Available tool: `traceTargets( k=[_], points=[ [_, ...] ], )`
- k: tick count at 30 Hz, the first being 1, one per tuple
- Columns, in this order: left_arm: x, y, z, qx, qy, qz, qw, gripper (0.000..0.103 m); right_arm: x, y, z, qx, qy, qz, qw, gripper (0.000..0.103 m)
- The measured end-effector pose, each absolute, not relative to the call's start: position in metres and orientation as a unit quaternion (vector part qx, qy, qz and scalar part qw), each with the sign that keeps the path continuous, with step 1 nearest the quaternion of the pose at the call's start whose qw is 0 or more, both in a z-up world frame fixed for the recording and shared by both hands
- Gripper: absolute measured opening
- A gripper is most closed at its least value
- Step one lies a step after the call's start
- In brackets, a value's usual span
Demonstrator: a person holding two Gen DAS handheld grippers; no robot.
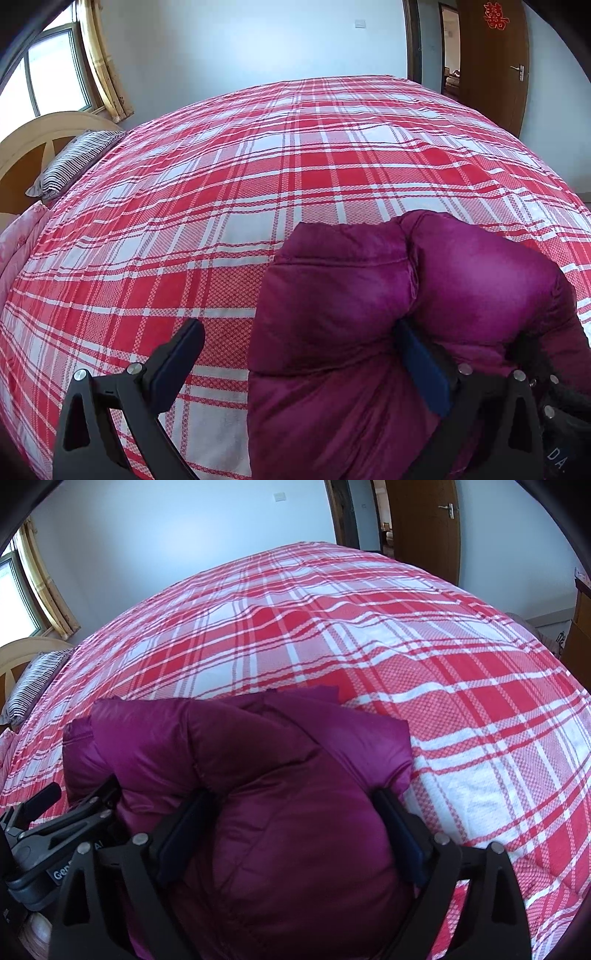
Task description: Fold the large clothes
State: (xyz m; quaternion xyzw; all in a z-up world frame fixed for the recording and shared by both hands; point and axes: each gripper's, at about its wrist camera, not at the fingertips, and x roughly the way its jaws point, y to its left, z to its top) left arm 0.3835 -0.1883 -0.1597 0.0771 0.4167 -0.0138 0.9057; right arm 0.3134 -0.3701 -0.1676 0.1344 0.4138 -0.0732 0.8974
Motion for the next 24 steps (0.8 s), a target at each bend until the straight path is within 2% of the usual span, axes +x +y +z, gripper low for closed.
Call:
traceTargets(
  k=[24],
  points=[
    [0.3855, -0.1824, -0.1622, 0.055, 0.422, -0.025, 0.905, 0.102, 0.3194, -0.3676, -0.1692, 0.121, 0.429, -0.072, 0.892, 0.098]
  ],
)
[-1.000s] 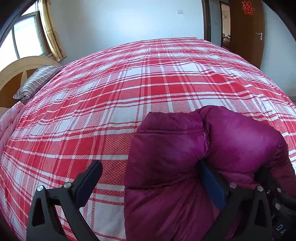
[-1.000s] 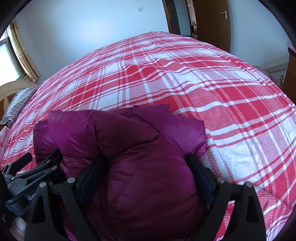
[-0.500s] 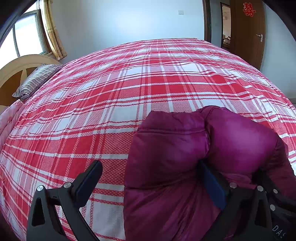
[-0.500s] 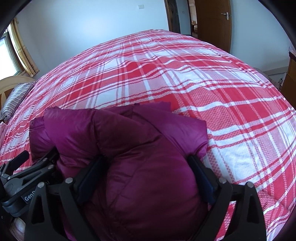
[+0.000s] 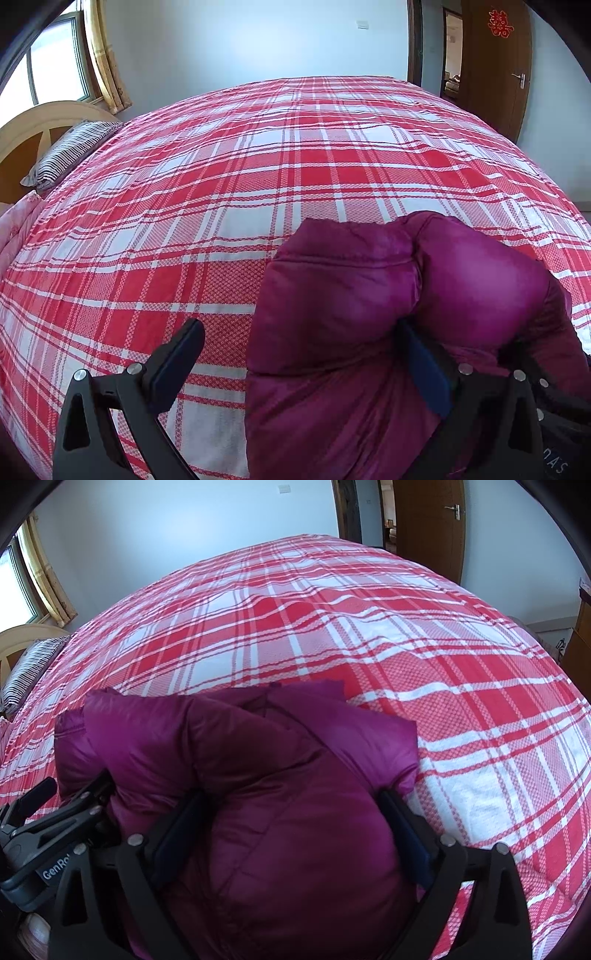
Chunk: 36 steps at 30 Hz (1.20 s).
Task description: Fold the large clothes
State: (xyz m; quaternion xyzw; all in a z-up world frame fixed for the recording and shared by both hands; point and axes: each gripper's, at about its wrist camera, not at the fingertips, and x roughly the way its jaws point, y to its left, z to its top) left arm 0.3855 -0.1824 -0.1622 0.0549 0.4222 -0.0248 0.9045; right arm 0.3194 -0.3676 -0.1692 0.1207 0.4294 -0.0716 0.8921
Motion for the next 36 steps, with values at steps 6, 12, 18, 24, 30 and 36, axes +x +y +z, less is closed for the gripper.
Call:
traceTargets(
  k=[6, 12, 18, 24, 30, 36],
  points=[
    [0.388, -0.18, -0.164, 0.047, 0.427, -0.029, 0.903, 0.102, 0.321, -0.367, -0.172, 0.118, 0.434, -0.07, 0.89, 0.1],
    [0.388, -0.178, -0.164, 0.043, 0.428, -0.031, 0.902, 0.102, 0.321, -0.365, -0.172, 0.114, 0.438, -0.072, 0.889, 0.1],
    [0.388, -0.178, -0.164, 0.041, 0.428, -0.032, 0.902, 0.102, 0.322, -0.365, -0.172, 0.113, 0.439, -0.072, 0.888, 0.1],
    [0.388, -0.177, -0.165, 0.04, 0.428, -0.033, 0.902, 0.102, 0.322, -0.365, -0.172, 0.113, 0.44, -0.073, 0.888, 0.1],
    [0.388, -0.16, -0.16, -0.01, 0.454, -0.093, 0.886, 0.102, 0.323, -0.365, -0.17, 0.111, 0.441, -0.068, 0.888, 0.1],
    [0.346, -0.084, -0.163, -0.177, 0.452, -0.255, 0.836, 0.102, 0.27, -0.392, -0.134, 0.195, 0.347, 0.048, 0.916, 0.103]
  ],
)
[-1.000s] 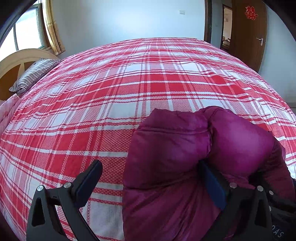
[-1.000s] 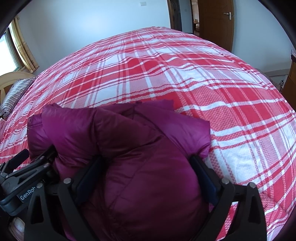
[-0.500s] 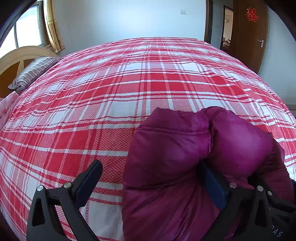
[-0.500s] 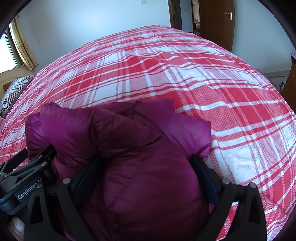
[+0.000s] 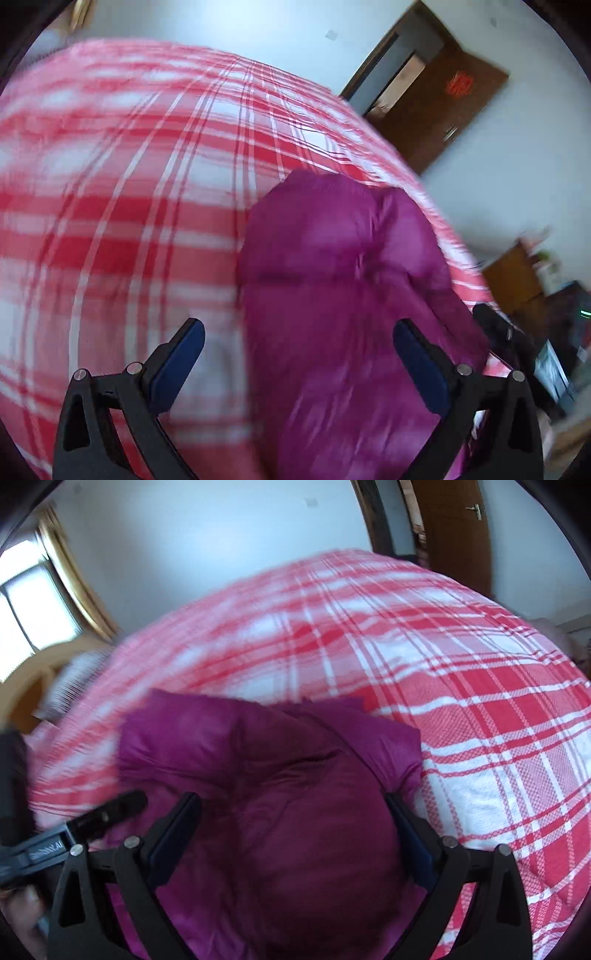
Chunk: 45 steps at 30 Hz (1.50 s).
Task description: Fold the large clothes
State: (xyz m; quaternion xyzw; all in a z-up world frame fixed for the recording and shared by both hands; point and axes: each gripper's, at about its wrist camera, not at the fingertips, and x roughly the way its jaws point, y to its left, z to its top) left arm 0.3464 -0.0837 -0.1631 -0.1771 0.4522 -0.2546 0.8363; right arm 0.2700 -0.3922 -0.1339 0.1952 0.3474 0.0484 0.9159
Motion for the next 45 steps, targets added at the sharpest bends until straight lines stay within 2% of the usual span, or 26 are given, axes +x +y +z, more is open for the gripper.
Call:
traceTargets(
  k=[2, 5, 9, 12, 14, 15, 16, 17, 19, 22, 24, 33, 45],
  points=[
    [0.331, -0.072, -0.171, -0.201, 0.436, -0.284, 0.83, 0.102, 0.258, -0.41, -0.131, 0.211, 0.332, 0.045, 0.918, 0.103],
    [0.313, -0.078, -0.17, -0.181, 0.413, -0.311, 0.837, 0.102, 0.259, -0.431, -0.142, 0.236, 0.344, 0.048, 0.908, 0.103],
    [0.311, -0.096, -0.171, -0.164, 0.409, -0.34, 0.831, 0.102, 0.266, -0.434, -0.16, 0.254, 0.365, 0.088, 0.891, 0.09],
    [0.311, -0.108, -0.17, -0.148, 0.407, -0.348, 0.831, 0.102, 0.272, -0.432, -0.169, 0.259, 0.373, 0.106, 0.885, 0.085],
    [0.309, -0.112, -0.166, -0.149, 0.405, -0.35, 0.831, 0.092, 0.276, -0.428, -0.169, 0.25, 0.377, 0.116, 0.884, 0.076],
    [0.307, -0.114, -0.164, -0.148, 0.403, -0.351, 0.832, 0.082, 0.277, -0.424, -0.17, 0.258, 0.382, 0.142, 0.876, 0.054],
    [0.304, -0.114, -0.16, -0.141, 0.399, -0.347, 0.837, 0.076, 0.277, -0.424, -0.17, 0.267, 0.382, 0.155, 0.871, 0.043],
    [0.3, -0.115, -0.157, -0.135, 0.396, -0.346, 0.84, 0.073, 0.275, -0.42, -0.168, 0.261, 0.379, 0.154, 0.874, 0.04],
    [0.294, -0.111, -0.152, -0.13, 0.39, -0.342, 0.845, 0.059, 0.27, -0.413, -0.161, 0.255, 0.371, 0.16, 0.879, 0.029],
    [0.287, -0.097, -0.138, -0.144, 0.383, -0.338, 0.847, 0.049, 0.264, -0.4, -0.146, 0.253, 0.355, 0.169, 0.884, 0.025],
    [0.28, -0.086, -0.123, -0.144, 0.367, -0.338, 0.854, 0.047, 0.262, -0.387, -0.133, 0.246, 0.348, 0.183, 0.886, 0.024],
    [0.25, 0.001, -0.076, -0.132, 0.316, -0.273, 0.899, 0.047, 0.296, -0.285, -0.1, 0.221, 0.347, 0.279, 0.868, 0.023],
    [0.238, 0.139, -0.09, -0.154, 0.316, -0.122, 0.928, 0.046, 0.376, -0.117, -0.105, 0.157, 0.399, 0.392, 0.814, 0.023]
  ],
)
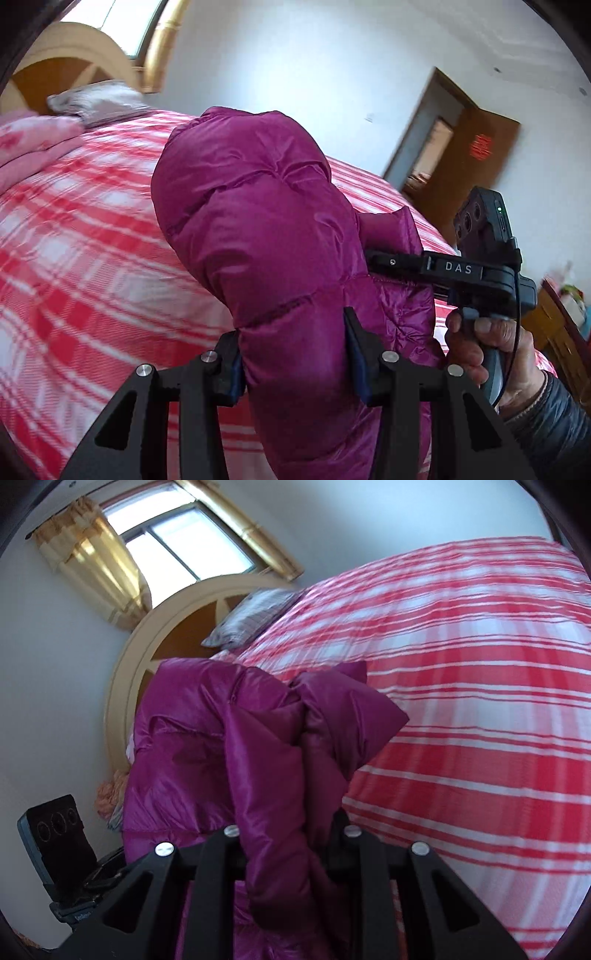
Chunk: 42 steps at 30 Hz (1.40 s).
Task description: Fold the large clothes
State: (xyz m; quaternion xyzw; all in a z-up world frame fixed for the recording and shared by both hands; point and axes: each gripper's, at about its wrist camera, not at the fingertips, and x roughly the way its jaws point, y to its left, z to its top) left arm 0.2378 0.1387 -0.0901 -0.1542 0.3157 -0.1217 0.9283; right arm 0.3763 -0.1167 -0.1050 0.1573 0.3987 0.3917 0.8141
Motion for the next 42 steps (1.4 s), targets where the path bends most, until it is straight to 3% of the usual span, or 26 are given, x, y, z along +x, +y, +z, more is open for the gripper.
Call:
traceTargets(
  k=[9, 14, 16, 22, 29, 35, 39, 42],
  points=[
    [0.24, 0.197, -0.134, -0.204, 0.349, -0.069, 0.912, 0.049, 0.413, -0.04, -0.136, 0.146, 0.442, 0.416, 0.781, 0.023],
    [0.24, 0.203, -0.154, -0.229, 0.365, -0.057, 0.901, 0.069, 0.427, -0.048, -0.154, 0.165, 0.464, 0.405, 0.77, 0.029],
    [0.239, 0.204, -0.155, -0.232, 0.364, -0.051, 0.901, 0.077, 0.431, -0.055, -0.163, 0.174, 0.474, 0.401, 0.765, 0.037],
    [0.239, 0.205, -0.16, -0.23, 0.364, -0.037, 0.902, 0.085, 0.431, -0.064, -0.177, 0.189, 0.487, 0.403, 0.752, 0.044],
    [0.219, 0.181, -0.148, -0.172, 0.356, -0.001, 0.919, 0.087, 0.425, -0.062, -0.175, 0.154, 0.486, 0.381, 0.771, 0.047],
    [0.212, 0.179, -0.134, -0.117, 0.354, 0.036, 0.927, 0.087, 0.419, -0.064, -0.166, 0.138, 0.483, 0.361, 0.785, 0.055],
    [0.19, 0.177, -0.11, -0.08, 0.314, 0.071, 0.943, 0.087, 0.398, -0.071, -0.139, 0.127, 0.451, 0.335, 0.818, 0.064],
    [0.175, 0.174, -0.088, -0.07, 0.283, 0.079, 0.953, 0.087, 0.371, -0.077, -0.113, 0.105, 0.412, 0.313, 0.849, 0.078]
  ],
)
